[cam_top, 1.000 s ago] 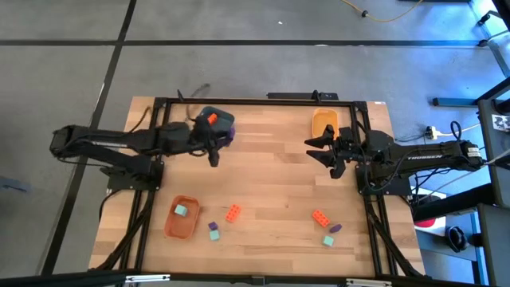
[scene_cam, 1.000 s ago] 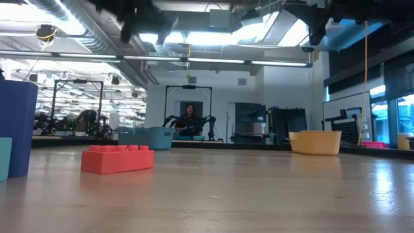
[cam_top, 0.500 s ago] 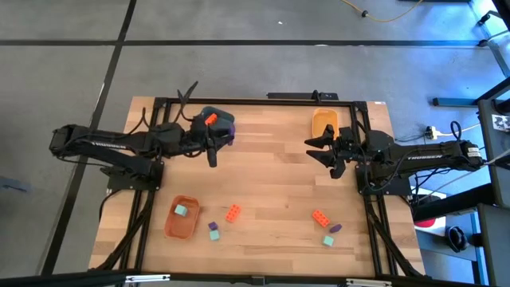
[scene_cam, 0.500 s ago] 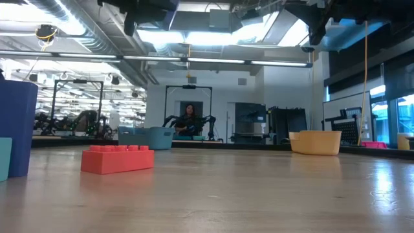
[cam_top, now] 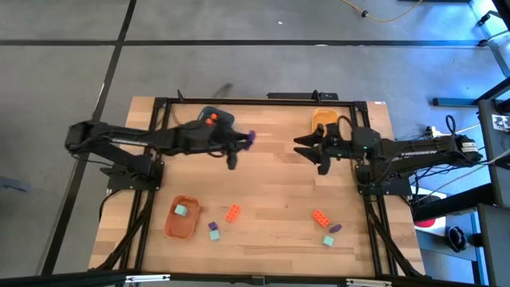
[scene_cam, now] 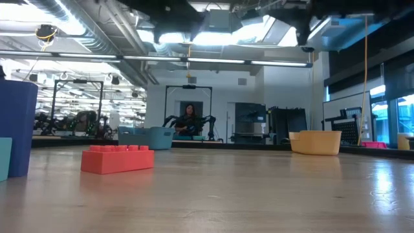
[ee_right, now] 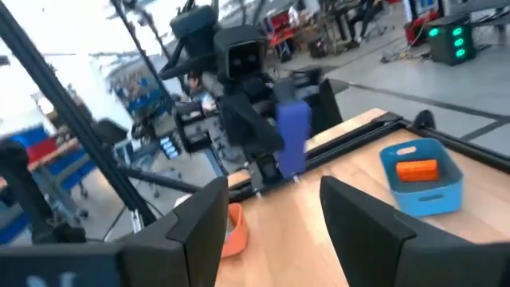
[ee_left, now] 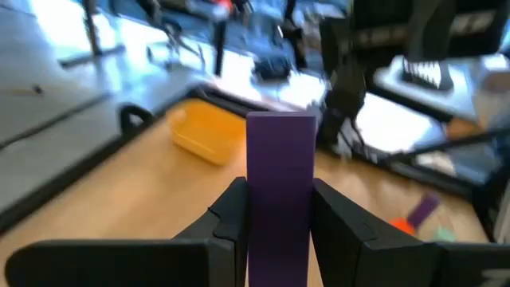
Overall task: Sort & place blocks by color
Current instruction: Put the top blue block into the yellow bin
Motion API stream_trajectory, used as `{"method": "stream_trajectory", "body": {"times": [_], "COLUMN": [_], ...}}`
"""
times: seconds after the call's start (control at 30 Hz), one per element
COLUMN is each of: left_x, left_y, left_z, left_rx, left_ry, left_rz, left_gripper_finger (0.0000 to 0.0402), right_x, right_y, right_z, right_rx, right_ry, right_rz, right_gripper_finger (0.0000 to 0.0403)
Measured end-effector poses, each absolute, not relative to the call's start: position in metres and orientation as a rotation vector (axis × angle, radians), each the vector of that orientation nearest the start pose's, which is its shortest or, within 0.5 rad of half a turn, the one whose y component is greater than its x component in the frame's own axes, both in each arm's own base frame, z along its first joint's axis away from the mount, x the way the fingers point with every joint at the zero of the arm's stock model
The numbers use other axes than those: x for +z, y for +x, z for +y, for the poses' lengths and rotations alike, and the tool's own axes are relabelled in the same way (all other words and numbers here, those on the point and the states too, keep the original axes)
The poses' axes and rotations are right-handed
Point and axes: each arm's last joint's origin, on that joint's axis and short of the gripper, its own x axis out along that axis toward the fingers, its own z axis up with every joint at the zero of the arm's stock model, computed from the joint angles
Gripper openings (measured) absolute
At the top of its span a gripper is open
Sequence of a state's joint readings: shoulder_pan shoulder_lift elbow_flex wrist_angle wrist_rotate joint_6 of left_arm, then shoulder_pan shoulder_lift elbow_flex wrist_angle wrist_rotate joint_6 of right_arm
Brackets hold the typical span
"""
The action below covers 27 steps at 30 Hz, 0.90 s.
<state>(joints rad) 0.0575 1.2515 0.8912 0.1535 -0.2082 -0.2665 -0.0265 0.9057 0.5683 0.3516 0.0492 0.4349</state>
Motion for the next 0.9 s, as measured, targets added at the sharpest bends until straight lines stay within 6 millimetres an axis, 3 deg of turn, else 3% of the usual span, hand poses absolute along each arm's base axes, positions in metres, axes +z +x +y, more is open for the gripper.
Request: {"method": "stream_trajectory", "body": {"times": [0.17,0.3,0.57,0.9], "left_x": [0.304,0.307,0.313,0.318], "left_y": [0.321,0.339,0.344,0.344], "left_z": [0.02,0.016,0.015,0.01], "left_rx": [0.13,0.054,0.034,-0.015], "left_ry": [-0.236,-0.241,-0.25,-0.233], "left_rz": [0.215,0.219,0.201,0.163], "left_gripper_finger": [0.0088,0.0088,0.0088,0.0088], "right_x": [0.3,0.308,0.313,0.302], "right_y": [0.234,0.248,0.253,0.265], "right_z": [-0.007,-0.006,-0.004,-0.006], "right_rx": [-0.047,-0.022,0.046,0.002], "right_ry": [0.392,0.34,0.357,0.291], "right_rz": [0.015,0.036,0.096,0.11], "right_gripper_finger": [0.0203,0.0203,0.0205,0.0248]}}
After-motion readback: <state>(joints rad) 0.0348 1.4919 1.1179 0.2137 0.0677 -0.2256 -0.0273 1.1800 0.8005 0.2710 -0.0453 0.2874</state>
